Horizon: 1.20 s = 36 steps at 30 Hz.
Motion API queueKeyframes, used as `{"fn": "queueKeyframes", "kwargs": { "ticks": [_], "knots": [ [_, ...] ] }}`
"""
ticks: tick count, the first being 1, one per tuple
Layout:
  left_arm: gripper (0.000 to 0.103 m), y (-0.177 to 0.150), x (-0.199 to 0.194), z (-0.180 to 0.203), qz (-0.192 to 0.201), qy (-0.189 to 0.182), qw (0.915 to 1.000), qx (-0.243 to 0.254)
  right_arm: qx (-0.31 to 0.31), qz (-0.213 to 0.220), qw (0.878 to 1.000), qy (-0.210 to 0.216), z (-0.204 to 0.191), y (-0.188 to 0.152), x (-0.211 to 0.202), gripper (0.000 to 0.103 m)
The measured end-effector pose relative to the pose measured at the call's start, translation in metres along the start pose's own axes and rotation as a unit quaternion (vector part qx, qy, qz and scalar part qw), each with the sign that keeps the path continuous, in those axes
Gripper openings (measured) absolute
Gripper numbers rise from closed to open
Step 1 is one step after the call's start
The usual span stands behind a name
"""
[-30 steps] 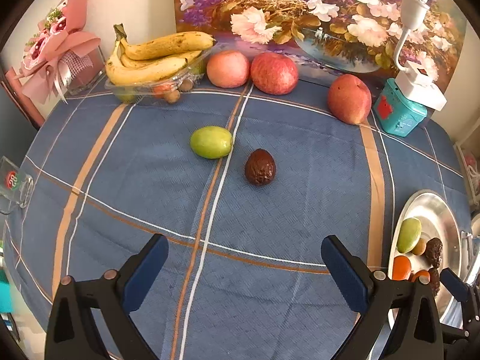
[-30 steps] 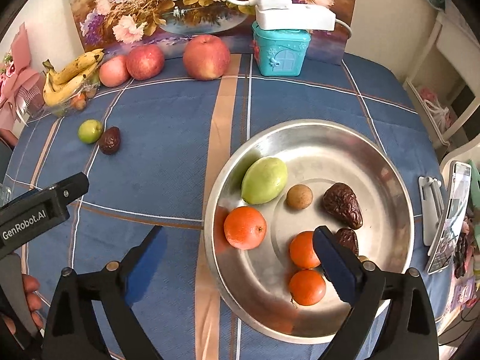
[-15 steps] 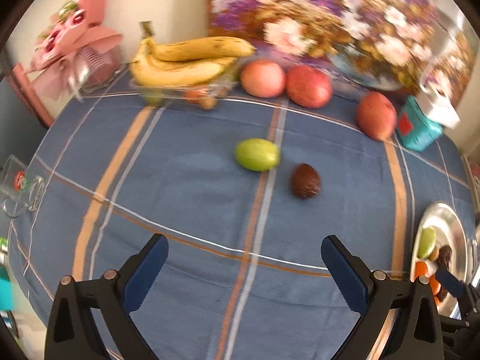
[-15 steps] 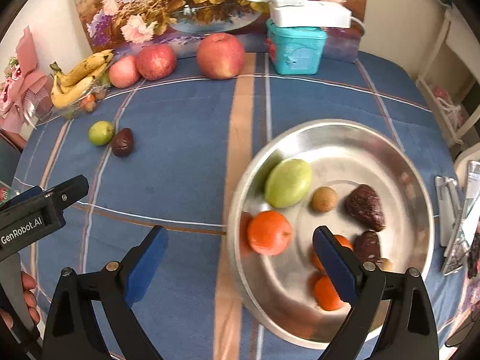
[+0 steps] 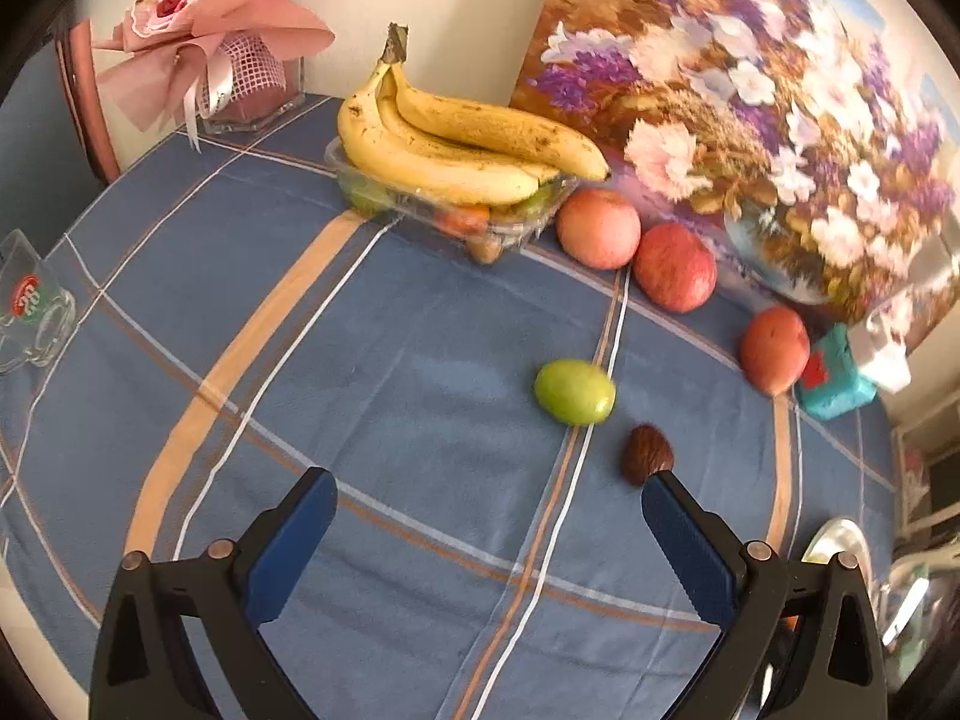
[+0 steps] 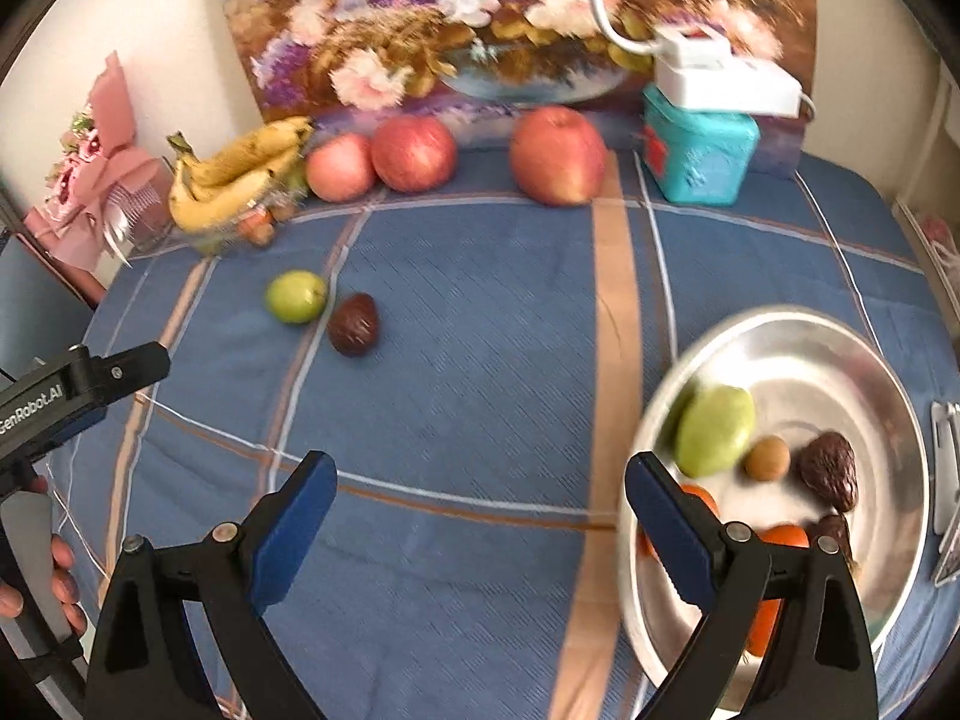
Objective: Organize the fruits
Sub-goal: 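Move both open tools back over the green pear and dried date, then grasp the dried date with the right tool while the left tool grasps the green pear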
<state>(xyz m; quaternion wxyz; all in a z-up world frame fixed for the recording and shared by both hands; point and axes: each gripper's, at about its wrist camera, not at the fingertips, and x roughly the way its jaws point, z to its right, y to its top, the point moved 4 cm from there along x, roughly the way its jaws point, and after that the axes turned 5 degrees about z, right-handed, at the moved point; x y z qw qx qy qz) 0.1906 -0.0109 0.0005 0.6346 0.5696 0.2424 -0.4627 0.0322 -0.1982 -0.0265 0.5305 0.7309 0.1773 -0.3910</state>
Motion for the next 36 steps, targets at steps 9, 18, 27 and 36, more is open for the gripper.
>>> {"fn": "queueKeyframes", "kwargs": {
  "ticks": [9,18,27,36],
  "knots": [
    [0.102,0.018,0.037,0.017,-0.003,-0.03,0.9995,0.001,-0.013,0.014,1.0,0.016,-0.019,0.025,0.02,0.097],
    [0.101,0.019,0.084,0.029,-0.015,-0.047,0.9987,0.013,-0.022,0.01,0.999,0.028,-0.037,0.037,0.07,0.097],
    [0.087,0.014,0.117,0.048,-0.021,-0.059,0.9967,0.052,-0.043,0.011,0.998,0.036,-0.056,0.044,0.108,0.083],
    [0.055,0.011,0.121,0.048,-0.027,-0.066,0.9963,0.047,-0.057,0.017,0.997,0.039,-0.067,0.047,0.12,0.049]
  ]
}}
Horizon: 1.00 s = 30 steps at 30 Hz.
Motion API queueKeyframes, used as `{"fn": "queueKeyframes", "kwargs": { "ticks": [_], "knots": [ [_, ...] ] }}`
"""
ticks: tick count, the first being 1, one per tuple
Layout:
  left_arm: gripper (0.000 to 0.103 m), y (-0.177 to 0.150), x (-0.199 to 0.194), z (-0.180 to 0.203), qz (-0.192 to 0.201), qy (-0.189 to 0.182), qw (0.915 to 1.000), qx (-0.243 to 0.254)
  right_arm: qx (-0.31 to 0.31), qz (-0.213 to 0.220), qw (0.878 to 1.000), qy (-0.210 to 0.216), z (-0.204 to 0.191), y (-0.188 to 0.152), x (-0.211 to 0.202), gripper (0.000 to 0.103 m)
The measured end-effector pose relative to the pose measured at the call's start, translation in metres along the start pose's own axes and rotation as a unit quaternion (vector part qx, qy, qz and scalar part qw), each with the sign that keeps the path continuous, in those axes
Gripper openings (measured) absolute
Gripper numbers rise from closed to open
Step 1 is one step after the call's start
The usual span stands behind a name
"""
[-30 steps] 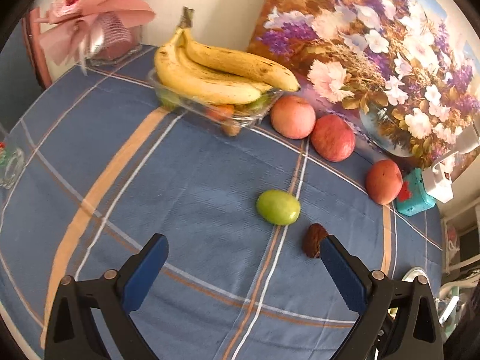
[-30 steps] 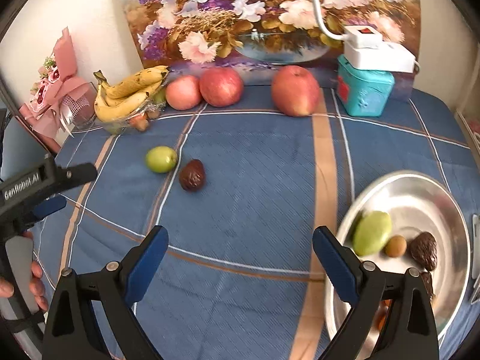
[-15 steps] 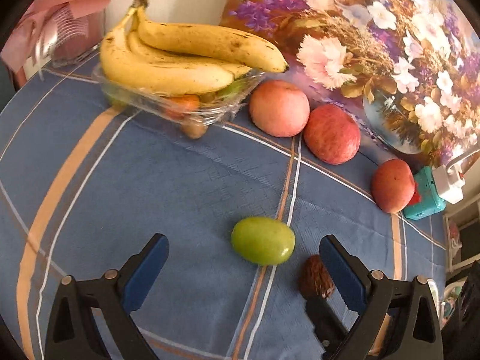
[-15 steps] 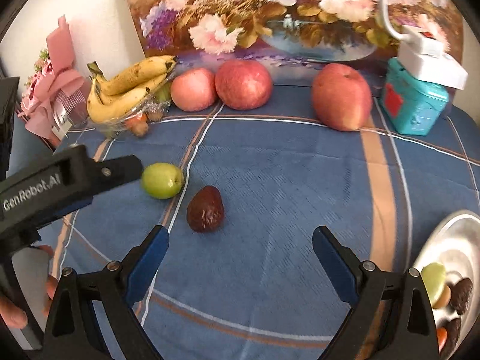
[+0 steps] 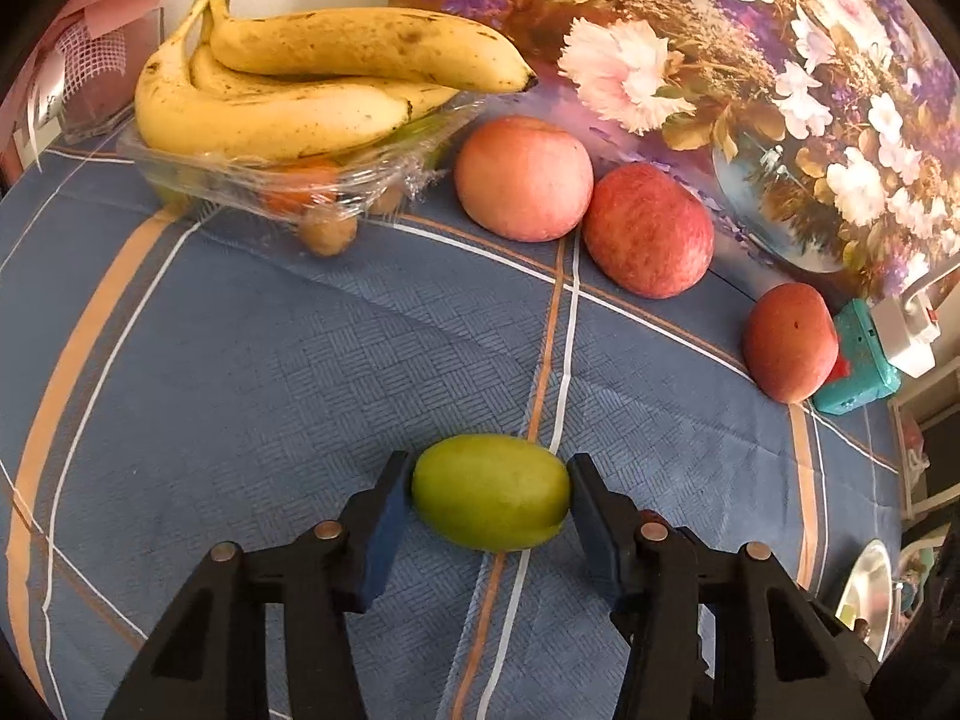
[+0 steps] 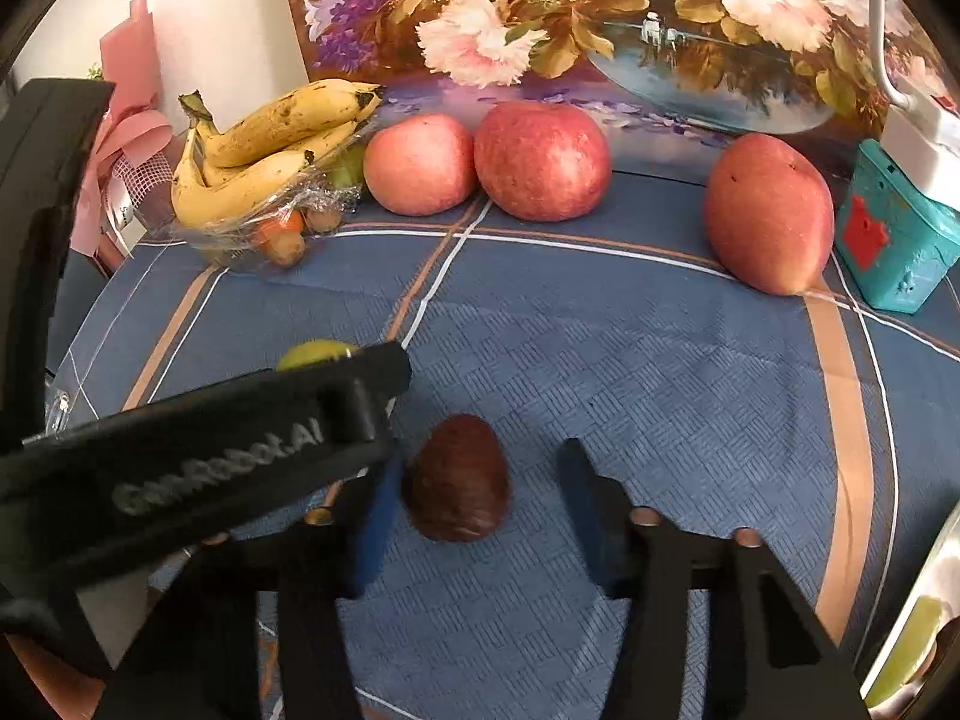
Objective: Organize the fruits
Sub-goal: 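Grasp the dried date with the right tool while the left tool grasps the green pear, then carry the date and green pear into the steel plate and open both tools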
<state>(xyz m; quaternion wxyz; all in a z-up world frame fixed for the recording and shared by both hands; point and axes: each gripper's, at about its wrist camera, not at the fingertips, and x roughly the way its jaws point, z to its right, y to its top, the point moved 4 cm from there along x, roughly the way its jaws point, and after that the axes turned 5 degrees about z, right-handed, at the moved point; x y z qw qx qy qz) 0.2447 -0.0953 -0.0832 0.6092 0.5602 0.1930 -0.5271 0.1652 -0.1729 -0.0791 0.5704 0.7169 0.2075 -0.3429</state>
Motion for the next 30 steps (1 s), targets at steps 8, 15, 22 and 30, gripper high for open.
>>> {"fn": "queueKeyframes", "kwargs": {
  "ticks": [8,15,22,30],
  "knots": [
    [0.055,-0.013,-0.023,0.002,-0.011,0.014,0.9998,-0.004,0.008,-0.011,1.0,0.009,-0.001,-0.005,-0.003,0.036],
    [0.055,-0.029,-0.055,0.015,-0.024,0.004,0.9993,-0.03,0.004,-0.031,0.999,-0.007,-0.001,-0.019,-0.026,0.036],
    [0.055,-0.044,-0.095,0.03,-0.011,-0.004,0.9996,-0.027,-0.005,-0.027,0.999,-0.027,0.004,-0.026,-0.074,0.036],
    [0.055,-0.068,-0.115,0.052,-0.016,-0.018,0.9996,-0.014,-0.005,-0.019,0.999,-0.047,0.023,-0.037,-0.118,0.036]
  ]
}}
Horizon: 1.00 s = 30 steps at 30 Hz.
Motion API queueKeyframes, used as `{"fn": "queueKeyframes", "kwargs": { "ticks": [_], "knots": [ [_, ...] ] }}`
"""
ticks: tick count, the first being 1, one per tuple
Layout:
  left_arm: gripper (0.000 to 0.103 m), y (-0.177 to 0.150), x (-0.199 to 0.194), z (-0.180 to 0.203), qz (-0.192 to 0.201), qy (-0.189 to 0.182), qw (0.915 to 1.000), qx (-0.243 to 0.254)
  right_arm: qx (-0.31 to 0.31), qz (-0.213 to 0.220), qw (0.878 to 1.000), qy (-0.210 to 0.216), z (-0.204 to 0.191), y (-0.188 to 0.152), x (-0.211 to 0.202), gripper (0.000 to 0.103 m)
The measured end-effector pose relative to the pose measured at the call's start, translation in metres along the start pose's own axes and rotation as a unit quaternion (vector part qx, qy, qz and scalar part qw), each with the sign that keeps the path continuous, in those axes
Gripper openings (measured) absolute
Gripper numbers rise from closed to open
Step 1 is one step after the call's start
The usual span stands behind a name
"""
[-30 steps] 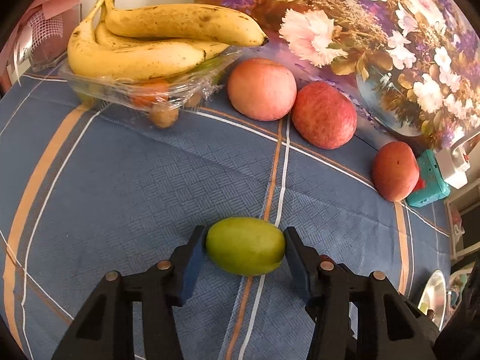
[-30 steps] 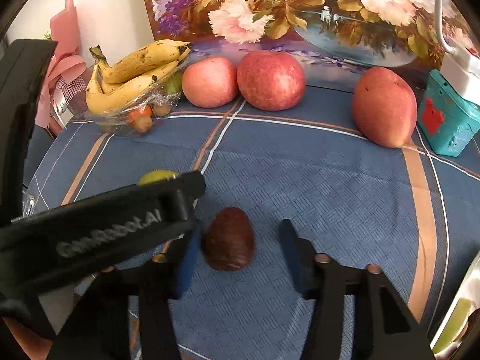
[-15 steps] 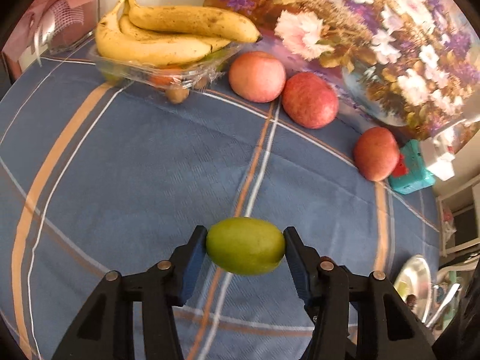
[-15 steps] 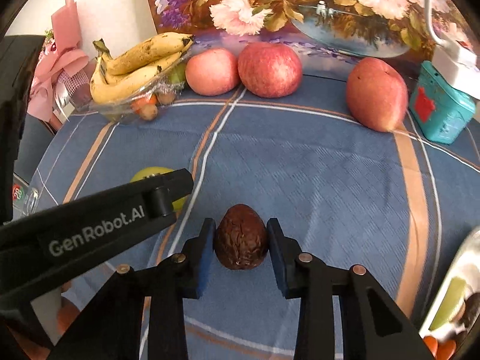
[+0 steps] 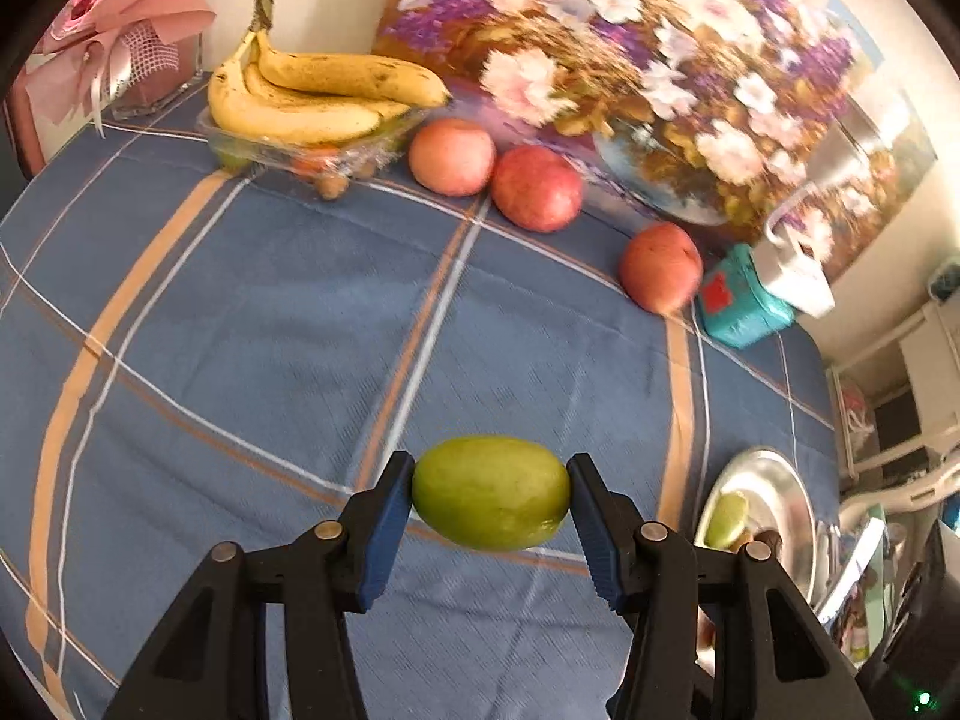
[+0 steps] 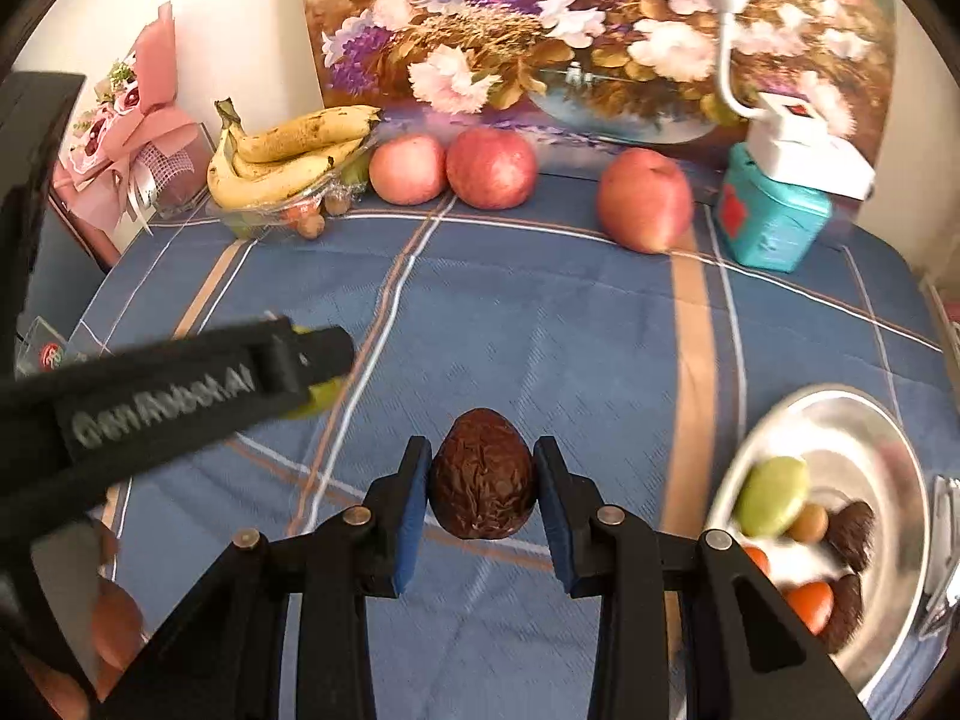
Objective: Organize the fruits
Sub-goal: 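Carry the date and green pear into the steel plate and open both tools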
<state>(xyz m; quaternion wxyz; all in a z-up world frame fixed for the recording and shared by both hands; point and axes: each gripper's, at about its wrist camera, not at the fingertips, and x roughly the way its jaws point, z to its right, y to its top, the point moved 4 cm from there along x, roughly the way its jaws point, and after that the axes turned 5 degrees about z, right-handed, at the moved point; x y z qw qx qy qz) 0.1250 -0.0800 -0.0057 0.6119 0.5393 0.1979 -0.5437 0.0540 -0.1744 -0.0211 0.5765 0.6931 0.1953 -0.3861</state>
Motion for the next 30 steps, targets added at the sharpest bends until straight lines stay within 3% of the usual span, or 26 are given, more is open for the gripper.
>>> {"fn": "queueKeyframes", "kwargs": {
  "ticks": [11,15,20,25,30],
  "knots": [
    [0.055,-0.032,-0.004,0.047,-0.02,-0.019,0.9984,0.048,0.039,-0.022,0.999,-0.029,0.046,-0.037,-0.028,0.036],
    [0.055,-0.046,0.003,0.077,-0.041,-0.043,0.9956,0.072,0.07,-0.029,0.996,-0.044,0.076,-0.046,-0.037,0.036],
    [0.055,-0.071,0.018,0.124,-0.076,-0.089,0.9868,0.112,0.145,-0.038,0.984,-0.092,0.142,-0.059,-0.047,0.037],
    [0.056,-0.082,0.032,0.148,-0.097,-0.124,0.9816,0.108,0.206,-0.047,0.971,-0.109,0.191,-0.076,-0.053,0.037],
    [0.062,-0.08,0.028,0.145,-0.094,-0.145,0.9811,0.087,0.228,-0.044,0.967,-0.107,0.208,-0.083,-0.057,0.037]
  ]
}}
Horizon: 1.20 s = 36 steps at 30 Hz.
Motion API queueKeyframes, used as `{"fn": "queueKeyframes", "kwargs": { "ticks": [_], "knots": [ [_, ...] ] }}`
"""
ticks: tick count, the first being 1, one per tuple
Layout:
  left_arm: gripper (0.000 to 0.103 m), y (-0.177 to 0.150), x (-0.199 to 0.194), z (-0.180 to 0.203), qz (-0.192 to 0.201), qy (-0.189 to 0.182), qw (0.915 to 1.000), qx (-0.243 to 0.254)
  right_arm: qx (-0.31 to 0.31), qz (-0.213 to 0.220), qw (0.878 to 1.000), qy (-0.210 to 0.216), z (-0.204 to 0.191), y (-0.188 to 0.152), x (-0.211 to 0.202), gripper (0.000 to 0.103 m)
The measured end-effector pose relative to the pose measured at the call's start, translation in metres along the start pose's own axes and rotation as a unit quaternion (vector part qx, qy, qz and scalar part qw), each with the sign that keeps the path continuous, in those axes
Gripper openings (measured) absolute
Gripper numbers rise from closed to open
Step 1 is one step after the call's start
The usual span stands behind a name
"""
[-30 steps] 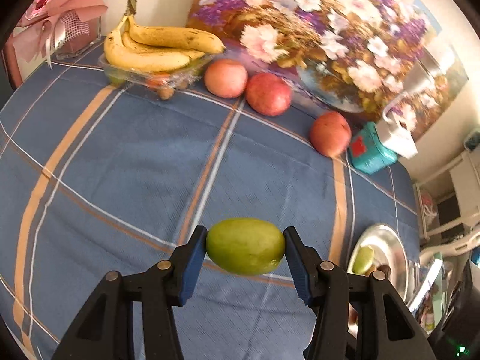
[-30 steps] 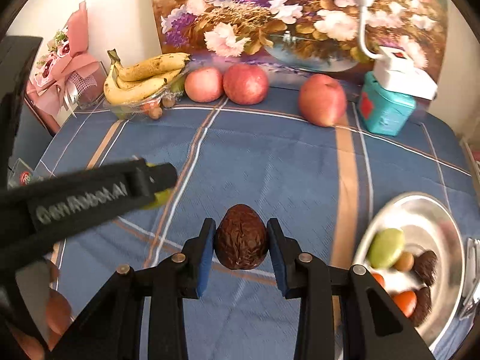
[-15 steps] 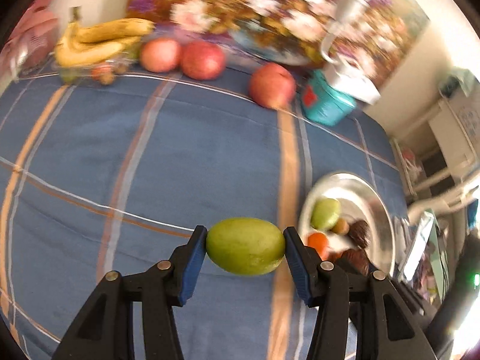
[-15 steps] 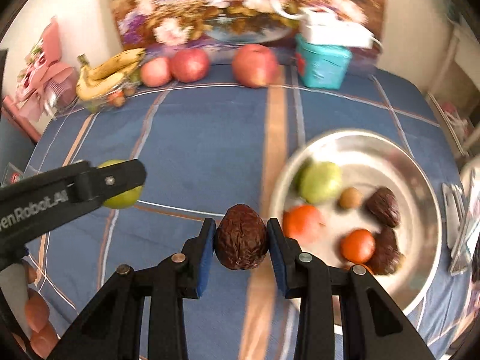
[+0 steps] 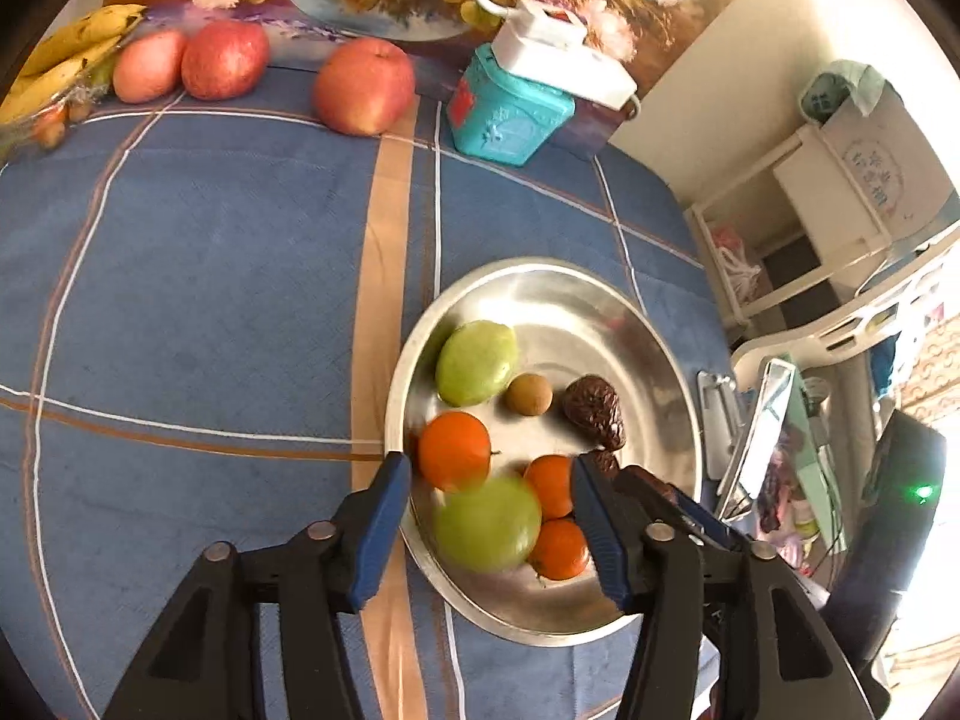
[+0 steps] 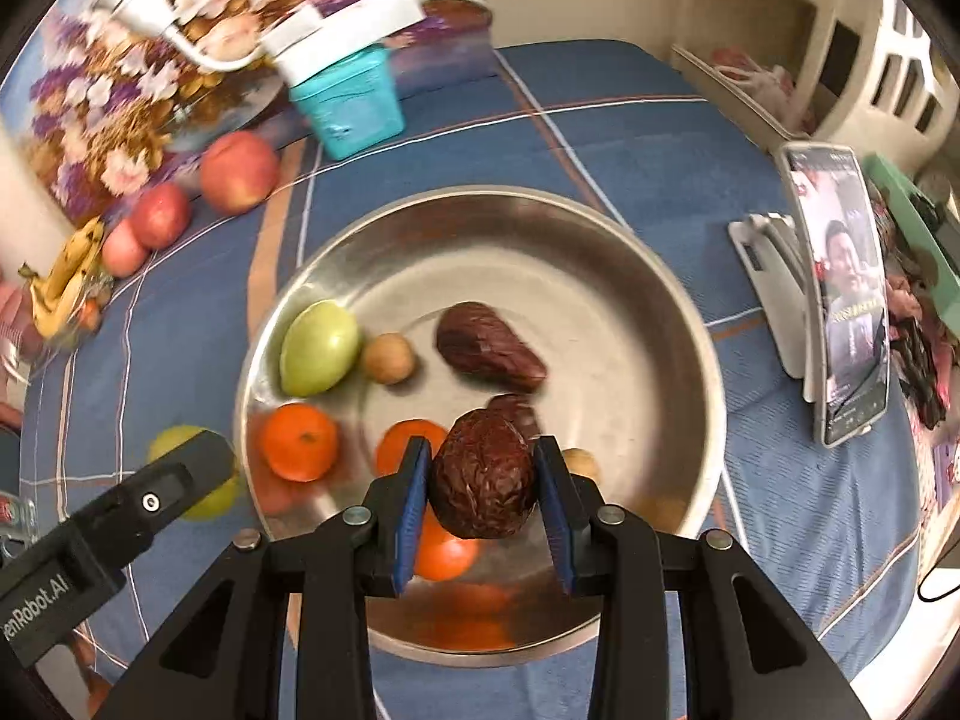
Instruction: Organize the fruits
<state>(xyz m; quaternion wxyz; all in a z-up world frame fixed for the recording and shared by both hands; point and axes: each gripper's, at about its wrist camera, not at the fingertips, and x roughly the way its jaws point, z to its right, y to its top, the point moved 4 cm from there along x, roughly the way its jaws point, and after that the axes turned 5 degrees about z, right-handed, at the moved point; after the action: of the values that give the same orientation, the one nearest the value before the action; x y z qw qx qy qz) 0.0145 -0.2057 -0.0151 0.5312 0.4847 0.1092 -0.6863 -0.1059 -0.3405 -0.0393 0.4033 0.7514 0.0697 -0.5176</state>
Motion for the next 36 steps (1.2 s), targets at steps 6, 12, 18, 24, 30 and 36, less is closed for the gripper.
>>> {"fn": "queueKeyframes", "kwargs": {
  "ticks": [6,12,18,24,30,36],
  "knots": [
    [0.063,-0.001,-0.008,-0.02,0.008,0.032,0.9992,-0.021,0.002,0.005,1.0,0.009,0.004,-0.002,-0.005,0.042],
    [0.096,-0.007,-0.013,-0.056,0.017,0.131,0.9905,-0.036,0.0,0.011,1.0,0.009,0.005,-0.005,-0.011,0.046],
    [0.103,-0.019,-0.022,-0.078,0.03,0.198,0.9795,-0.017,-0.007,0.012,1.0,0.009,0.004,-0.012,-0.008,0.07],
    [0.103,-0.032,-0.035,-0.09,0.03,0.229,0.9729,-0.011,-0.027,0.02,0.999,0.018,-0.01,-0.023,-0.01,0.09],
    [0.103,-0.046,-0.05,-0.089,0.031,0.219,0.9752,-0.001,-0.062,0.027,0.997,0.021,-0.032,-0.038,-0.019,0.096],
    [0.103,-0.059,-0.065,-0.085,0.043,0.24,0.9696,0.021,-0.086,0.026,0.996,0.014,-0.041,-0.057,-0.027,0.099]
  ]
}}
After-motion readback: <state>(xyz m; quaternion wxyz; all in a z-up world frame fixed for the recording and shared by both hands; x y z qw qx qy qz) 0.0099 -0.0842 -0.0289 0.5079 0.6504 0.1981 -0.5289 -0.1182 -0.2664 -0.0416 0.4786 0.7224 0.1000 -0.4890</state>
